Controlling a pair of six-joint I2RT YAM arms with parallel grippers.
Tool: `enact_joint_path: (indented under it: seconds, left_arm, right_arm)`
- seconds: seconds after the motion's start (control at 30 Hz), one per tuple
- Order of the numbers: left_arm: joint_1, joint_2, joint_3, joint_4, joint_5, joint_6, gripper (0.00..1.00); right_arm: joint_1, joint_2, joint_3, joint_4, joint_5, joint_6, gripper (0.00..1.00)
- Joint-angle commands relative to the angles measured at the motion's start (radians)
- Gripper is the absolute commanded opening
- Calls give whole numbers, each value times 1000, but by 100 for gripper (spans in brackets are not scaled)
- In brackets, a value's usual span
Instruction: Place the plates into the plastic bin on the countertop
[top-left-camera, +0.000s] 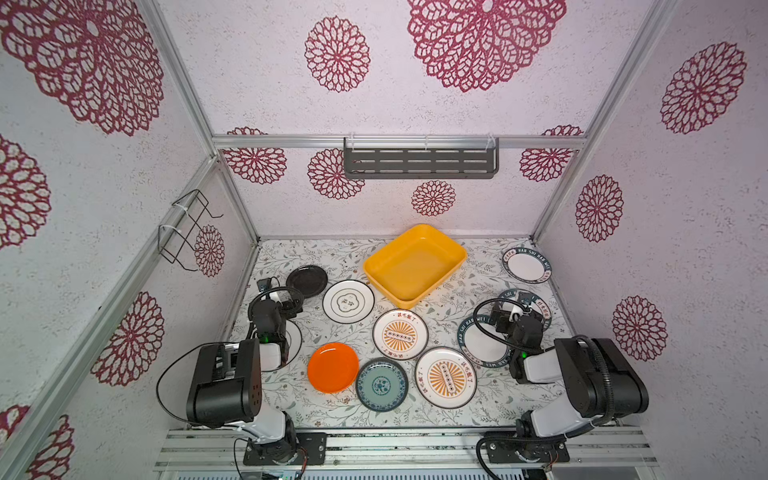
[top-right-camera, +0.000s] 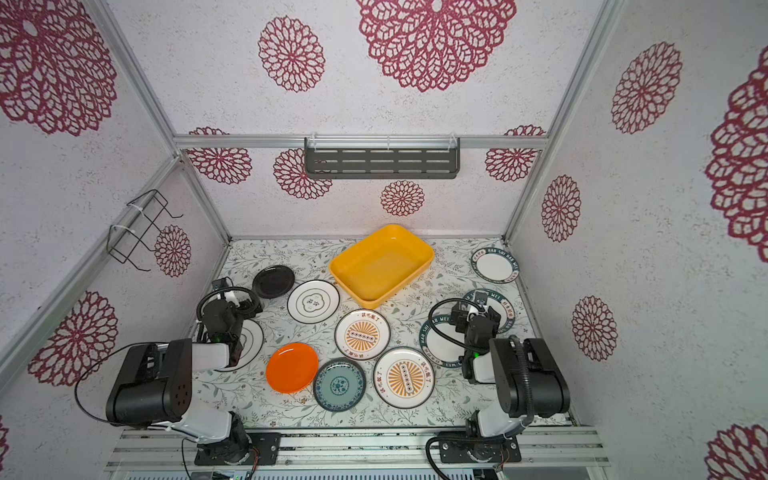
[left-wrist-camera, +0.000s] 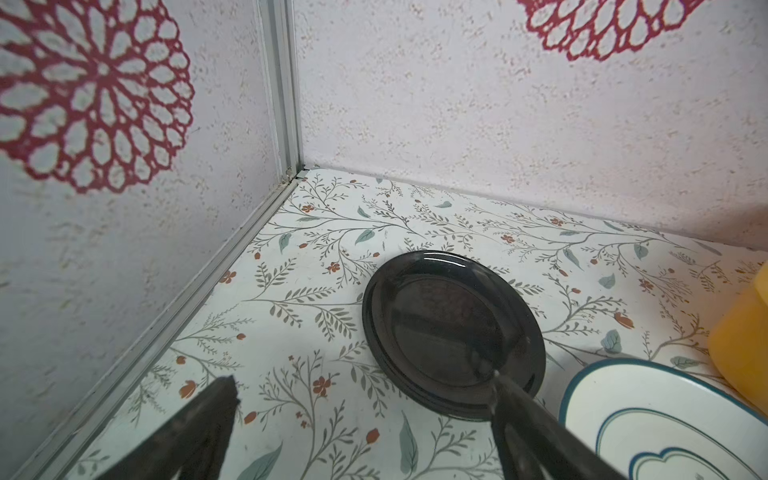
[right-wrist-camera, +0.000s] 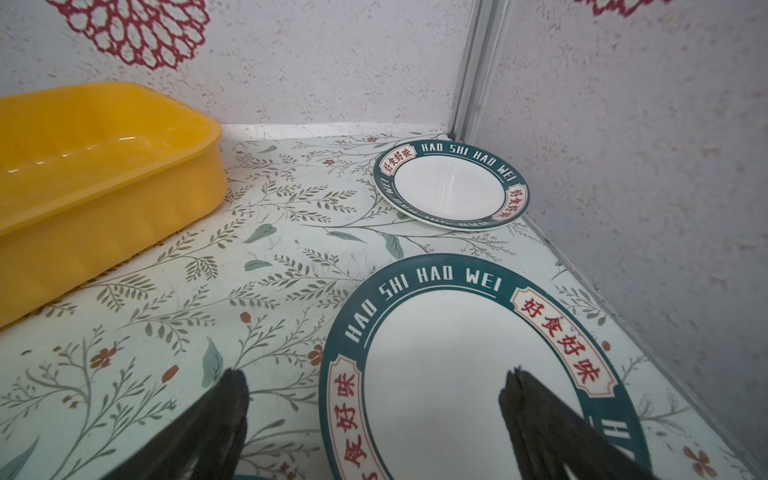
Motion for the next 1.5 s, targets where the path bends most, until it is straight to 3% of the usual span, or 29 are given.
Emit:
enact_joint_path:
  seconds: [0.0, 1.07, 1.13, 1.27, 1.47]
  left_arm:
    - [-5, -3, 0, 6, 7, 11, 97]
    - [-11, -10, -4, 9, 1, 13, 97]
    - [-15, -60, 8, -52, -30, 7, 97]
    - [-36, -239, 201, -520, -179, -79, 97]
    - [-102, -284, 520, -901, -99, -309, 97]
  right_arm:
    - [-2, -21, 10, 34, -8, 1, 99]
    - [-1, -36, 13, 18, 8, 1, 99]
    - [0, -101, 33, -72, 23, 3, 99]
    - [0, -264, 123, -382, 63, 57, 99]
    - [21, -417, 332, -721, -19, 299, 99]
